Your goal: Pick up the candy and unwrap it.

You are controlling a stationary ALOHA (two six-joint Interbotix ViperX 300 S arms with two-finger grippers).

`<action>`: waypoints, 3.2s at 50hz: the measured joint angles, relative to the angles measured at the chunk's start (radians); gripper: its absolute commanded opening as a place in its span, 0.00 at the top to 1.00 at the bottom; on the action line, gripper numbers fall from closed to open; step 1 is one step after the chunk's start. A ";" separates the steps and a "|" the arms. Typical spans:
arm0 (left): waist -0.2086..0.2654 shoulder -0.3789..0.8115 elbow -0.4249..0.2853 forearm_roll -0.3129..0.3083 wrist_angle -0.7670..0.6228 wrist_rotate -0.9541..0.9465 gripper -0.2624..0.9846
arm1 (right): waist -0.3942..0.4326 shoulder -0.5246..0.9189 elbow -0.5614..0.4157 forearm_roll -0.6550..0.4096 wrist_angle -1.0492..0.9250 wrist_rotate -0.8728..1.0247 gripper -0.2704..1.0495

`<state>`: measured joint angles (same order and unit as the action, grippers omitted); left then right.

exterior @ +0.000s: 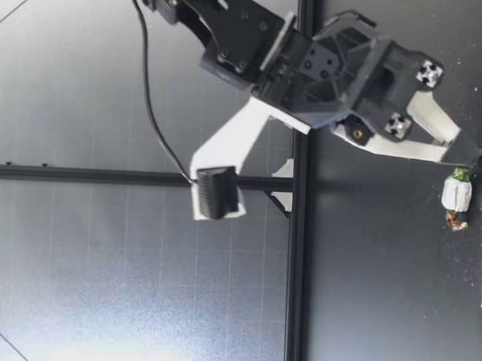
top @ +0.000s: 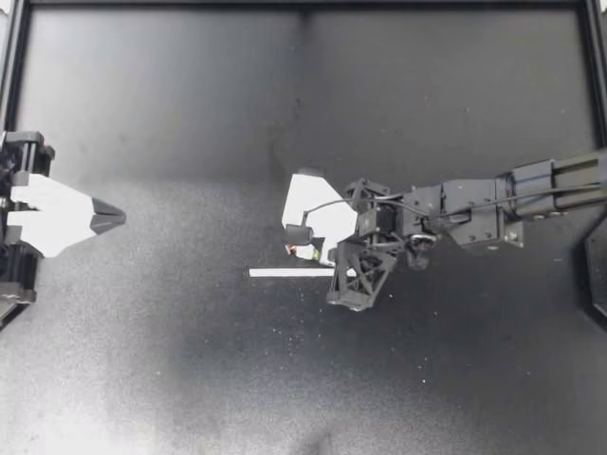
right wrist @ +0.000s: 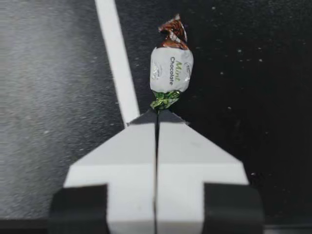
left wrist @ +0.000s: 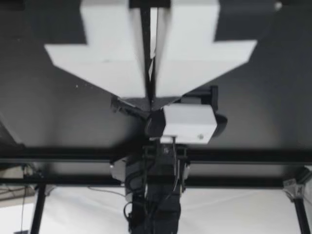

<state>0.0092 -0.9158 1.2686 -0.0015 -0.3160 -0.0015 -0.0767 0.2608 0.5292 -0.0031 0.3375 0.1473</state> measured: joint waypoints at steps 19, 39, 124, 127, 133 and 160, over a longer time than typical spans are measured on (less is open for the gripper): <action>0.000 0.161 -0.003 -0.002 -0.078 0.012 0.69 | 0.032 -0.204 0.058 -0.012 -0.069 -0.031 0.97; 0.000 0.454 -0.075 0.040 -0.310 0.028 0.45 | 0.092 -0.387 0.074 -0.014 -0.086 -0.098 0.97; -0.017 0.742 -0.308 0.083 -0.377 0.015 0.47 | 0.101 -0.446 0.160 -0.014 -0.276 -0.095 0.97; -0.017 0.746 -0.310 0.081 -0.377 0.012 0.52 | 0.101 -0.448 0.160 -0.014 -0.276 -0.095 0.97; -0.018 0.746 -0.310 0.081 -0.377 0.011 0.71 | 0.101 -0.446 0.160 -0.014 -0.276 -0.095 0.97; -0.018 0.741 -0.296 0.083 -0.379 0.012 0.95 | 0.101 -0.446 0.161 -0.014 -0.276 -0.094 0.97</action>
<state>-0.0092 -0.1749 0.9725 0.0813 -0.6949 0.0107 0.0245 -0.1856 0.6903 -0.0169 0.0614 0.0537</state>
